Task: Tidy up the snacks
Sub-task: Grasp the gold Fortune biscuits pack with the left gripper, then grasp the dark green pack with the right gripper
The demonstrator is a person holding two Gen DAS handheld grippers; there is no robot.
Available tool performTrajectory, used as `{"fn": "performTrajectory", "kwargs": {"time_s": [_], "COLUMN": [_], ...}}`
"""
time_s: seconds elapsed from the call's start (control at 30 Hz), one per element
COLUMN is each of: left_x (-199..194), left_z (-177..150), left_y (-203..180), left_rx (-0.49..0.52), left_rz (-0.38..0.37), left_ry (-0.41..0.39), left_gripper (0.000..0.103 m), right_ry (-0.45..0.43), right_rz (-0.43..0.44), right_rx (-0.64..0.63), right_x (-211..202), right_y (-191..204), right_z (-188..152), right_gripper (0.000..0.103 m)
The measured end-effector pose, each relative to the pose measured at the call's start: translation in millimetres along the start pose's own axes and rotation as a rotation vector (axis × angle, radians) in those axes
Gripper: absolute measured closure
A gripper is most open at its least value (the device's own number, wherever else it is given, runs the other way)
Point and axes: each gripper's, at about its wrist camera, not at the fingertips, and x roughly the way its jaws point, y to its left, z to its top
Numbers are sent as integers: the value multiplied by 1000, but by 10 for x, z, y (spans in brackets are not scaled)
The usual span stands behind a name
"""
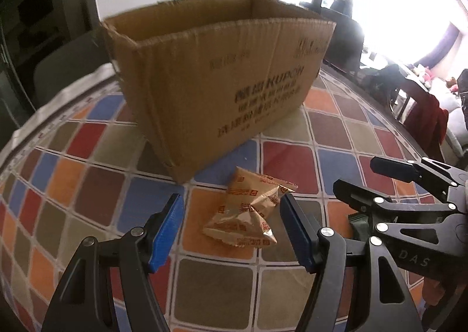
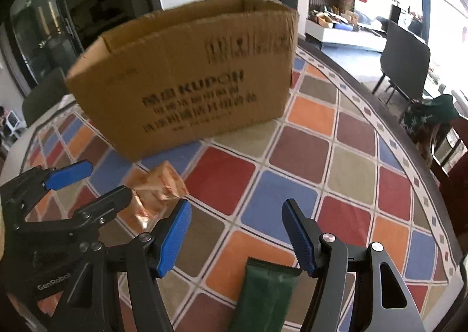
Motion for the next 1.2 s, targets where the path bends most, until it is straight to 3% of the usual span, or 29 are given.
{"fn": "performTrajectory", "kwargs": {"time_s": [0.23, 0.33, 0.5, 0.63, 0.77, 0.97, 1.2], "left_x": [208, 288, 330, 315, 250, 24, -171], "left_z": [0, 6, -25, -61, -110, -250, -498], "left_y": [-38, -47, -62, -76, -113, -246, -409], "left_rx": [-3, -16, -33, -61, -102, -166, -249], "left_rz": [-30, -52, -61, -72, -48, 87, 157], "left_ry": [36, 53, 48, 43, 33, 14, -5], "left_gripper": [39, 46, 50, 65, 66, 66, 66], "right_ry": [11, 18, 37, 42, 42, 38, 69], "right_rz": [-29, -29, -30, -28, -14, 16, 31], "right_rx": [9, 11, 25, 24, 21, 5, -14], "right_x": [118, 161, 212, 228, 197, 98, -14], "right_y": [-78, -100, -150, -177, -188, -231, -337], "right_z": [-17, -30, -58, -82, -112, -174, -371], "right_gripper": [38, 38, 38, 38, 38, 38, 38]}}
